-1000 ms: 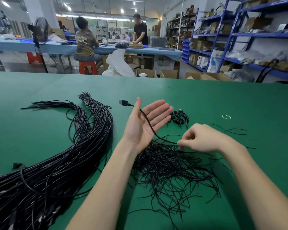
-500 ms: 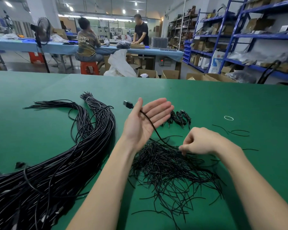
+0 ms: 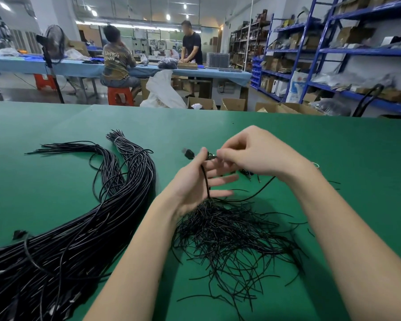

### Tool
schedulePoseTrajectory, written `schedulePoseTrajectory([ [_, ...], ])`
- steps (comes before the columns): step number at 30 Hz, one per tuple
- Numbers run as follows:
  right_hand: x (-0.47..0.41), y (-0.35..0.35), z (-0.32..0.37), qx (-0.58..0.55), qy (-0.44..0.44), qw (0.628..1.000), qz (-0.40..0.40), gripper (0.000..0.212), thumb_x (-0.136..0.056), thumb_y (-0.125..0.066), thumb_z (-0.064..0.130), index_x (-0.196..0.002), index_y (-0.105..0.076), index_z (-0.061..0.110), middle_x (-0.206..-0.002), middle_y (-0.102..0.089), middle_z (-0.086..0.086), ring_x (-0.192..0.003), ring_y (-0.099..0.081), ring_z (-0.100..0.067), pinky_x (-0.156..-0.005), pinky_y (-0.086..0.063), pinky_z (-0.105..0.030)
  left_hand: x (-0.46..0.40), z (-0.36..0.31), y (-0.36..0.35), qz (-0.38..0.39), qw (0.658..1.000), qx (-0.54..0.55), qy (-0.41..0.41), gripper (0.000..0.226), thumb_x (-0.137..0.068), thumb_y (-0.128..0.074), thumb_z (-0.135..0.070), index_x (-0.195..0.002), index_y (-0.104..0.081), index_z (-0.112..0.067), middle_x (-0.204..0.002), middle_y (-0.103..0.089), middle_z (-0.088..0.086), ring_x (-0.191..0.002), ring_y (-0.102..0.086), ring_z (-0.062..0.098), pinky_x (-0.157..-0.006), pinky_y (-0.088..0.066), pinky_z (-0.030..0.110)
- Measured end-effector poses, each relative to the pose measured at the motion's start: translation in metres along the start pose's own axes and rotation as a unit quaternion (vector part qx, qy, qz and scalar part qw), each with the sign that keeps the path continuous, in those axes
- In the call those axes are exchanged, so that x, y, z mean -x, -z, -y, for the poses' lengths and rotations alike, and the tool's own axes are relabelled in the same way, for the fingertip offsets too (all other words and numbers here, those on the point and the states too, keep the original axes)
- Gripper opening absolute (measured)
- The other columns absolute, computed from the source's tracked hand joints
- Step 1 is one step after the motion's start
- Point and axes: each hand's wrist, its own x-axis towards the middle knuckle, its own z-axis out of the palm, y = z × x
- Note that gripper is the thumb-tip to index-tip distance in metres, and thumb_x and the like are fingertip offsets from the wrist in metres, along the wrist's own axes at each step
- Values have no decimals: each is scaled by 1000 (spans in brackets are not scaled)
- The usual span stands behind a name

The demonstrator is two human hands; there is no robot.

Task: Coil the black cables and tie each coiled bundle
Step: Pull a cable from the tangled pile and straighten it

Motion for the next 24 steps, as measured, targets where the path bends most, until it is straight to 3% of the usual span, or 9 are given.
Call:
schedulePoseTrajectory([
  [2,12,-16,-4,-80,-4,996,35,25,-97,-61,24,-82,-80,17,-71,-75,13,-58,-62,-1,-58,-44,-11,0,-6,6,-17,996,73,-39,64,-107,-22,-48,-118,-63,-1,-100,-74,12,-92,-72,25,-92,-55,48],
  [5,24,-43,-20,-176,-28,978,105,26,-101,-59,22,-84,-77,14,-76,-78,-1,-62,-64,-15,-63,-50,-23,2,-12,15,6,985,154,-74,67,-108,-19,-48,-129,-57,3,-125,-67,20,-112,-68,33,-95,-55,47],
  [7,27,-53,-32,-210,-53,968,129,31,-101,-62,32,-79,-76,16,-69,-74,-1,-57,-61,-15,-58,-49,-22,5,-14,18,42,984,154,-79,68,-108,-18,-48,-128,-57,3,-130,-64,22,-119,-63,40,-97,-53,52],
  [12,19,-43,-56,-7,-98,984,145,64,-65,-59,88,-55,-69,26,-53,-55,7,-51,-43,-12,-58,-38,-26,9,-12,20,118,987,100,-36,72,-106,-21,-50,-126,-64,3,-131,-61,27,-118,-61,47,-95,-54,55],
  [14,11,-33,-59,84,-98,980,151,52,-59,-67,85,-51,-64,34,-47,-50,14,-51,-43,-8,-58,-38,-26,10,-10,17,149,987,55,-1,72,-105,-22,-51,-127,-63,4,-130,-61,30,-119,-59,47,-98,-52,57],
  [16,0,-20,-55,139,-70,974,165,28,-70,-77,63,-55,-65,42,-45,-52,19,-55,-47,-6,-57,-39,-25,10,-8,15,172,984,28,32,72,-104,-25,-51,-127,-63,6,-128,-61,31,-119,-60,46,-100,-50,57],
  [19,-16,-1,-43,197,0,962,191,22,-79,-75,33,-60,-65,30,-57,-62,14,-67,-58,-16,-64,-47,-25,12,-5,12,175,982,-22,70,73,-104,-24,-52,-124,-65,5,-125,-63,31,-116,-63,45,-98,-53,54],
  [22,-31,11,-30,256,51,954,145,15,-76,-76,39,-66,-68,32,-60,-65,19,-65,-61,-2,-63,-47,-25,11,-6,14,143,986,-30,74,74,-105,-23,-52,-116,-70,4,-122,-66,29,-114,-65,43,-98,-52,53],
  [24,-37,16,-21,293,81,946,111,24,-75,-78,53,-69,-69,31,-61,-65,20,-64,-58,6,-59,-42,-23,10,-7,13,122,989,-34,76,75,-106,-22,-52,-113,-72,4,-123,-66,27,-114,-65,40,-96,-54,51],
])
